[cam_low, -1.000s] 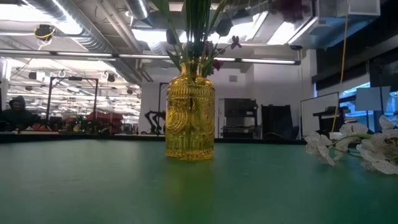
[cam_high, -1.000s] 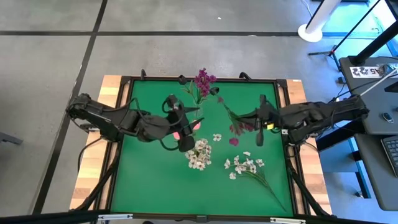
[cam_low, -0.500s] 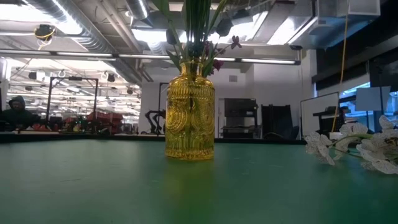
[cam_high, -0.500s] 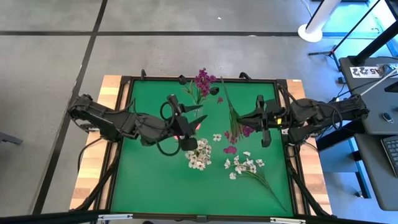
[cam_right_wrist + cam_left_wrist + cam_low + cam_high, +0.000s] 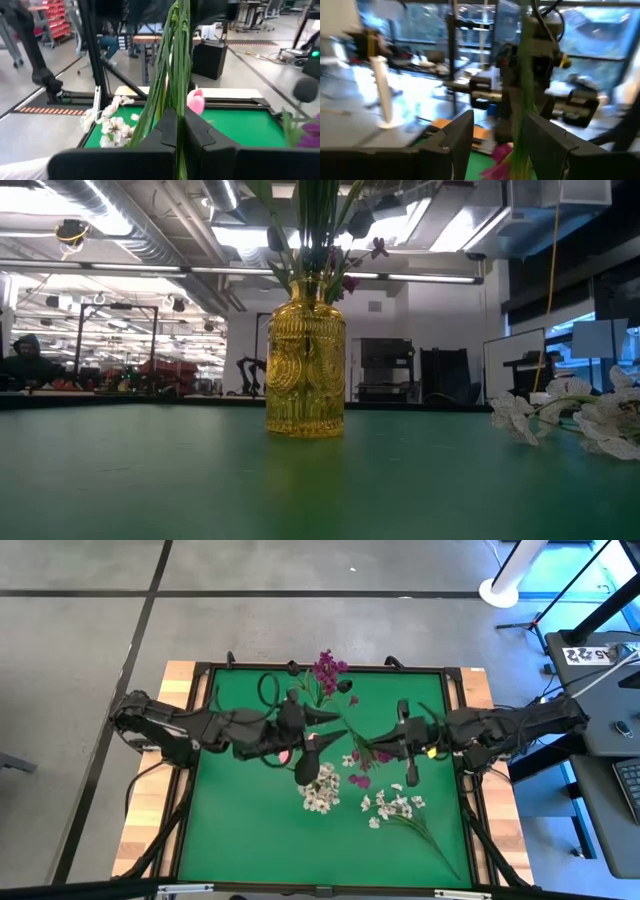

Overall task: Sort flowers into vase by color
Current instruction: Put the purple flower into the transparent vase

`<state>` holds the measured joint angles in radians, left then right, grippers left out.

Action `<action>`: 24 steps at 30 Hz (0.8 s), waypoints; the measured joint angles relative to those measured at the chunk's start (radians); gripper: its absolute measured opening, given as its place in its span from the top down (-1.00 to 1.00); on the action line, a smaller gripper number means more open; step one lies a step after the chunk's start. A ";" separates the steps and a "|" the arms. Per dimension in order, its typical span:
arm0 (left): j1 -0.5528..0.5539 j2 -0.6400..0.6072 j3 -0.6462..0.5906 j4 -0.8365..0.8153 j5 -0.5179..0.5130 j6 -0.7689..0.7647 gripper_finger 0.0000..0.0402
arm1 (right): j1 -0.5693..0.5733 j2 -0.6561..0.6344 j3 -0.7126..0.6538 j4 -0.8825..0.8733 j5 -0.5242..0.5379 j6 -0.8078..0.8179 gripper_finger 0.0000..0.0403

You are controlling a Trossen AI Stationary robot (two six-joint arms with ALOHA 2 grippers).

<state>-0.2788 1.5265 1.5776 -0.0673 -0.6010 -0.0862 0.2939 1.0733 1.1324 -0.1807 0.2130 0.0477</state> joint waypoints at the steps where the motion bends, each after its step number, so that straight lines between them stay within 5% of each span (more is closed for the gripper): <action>1: 0.010 0.000 0.000 -0.002 0.033 -0.025 0.18 | 0.000 0.012 0.000 0.004 -0.006 -0.003 0.97; 17: 0.007 0.000 0.000 -0.008 0.095 -0.067 0.18 | 0.000 0.037 0.000 -0.050 0.009 -0.001 0.97; 24: -0.038 0.000 0.000 -0.041 0.084 -0.061 0.18 | 0.000 -0.011 0.000 -0.269 0.081 0.103 0.97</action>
<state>-0.3164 1.5261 1.5776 -0.1086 -0.5167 -0.1474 0.2943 1.0624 1.1324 -0.4502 0.2941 0.1504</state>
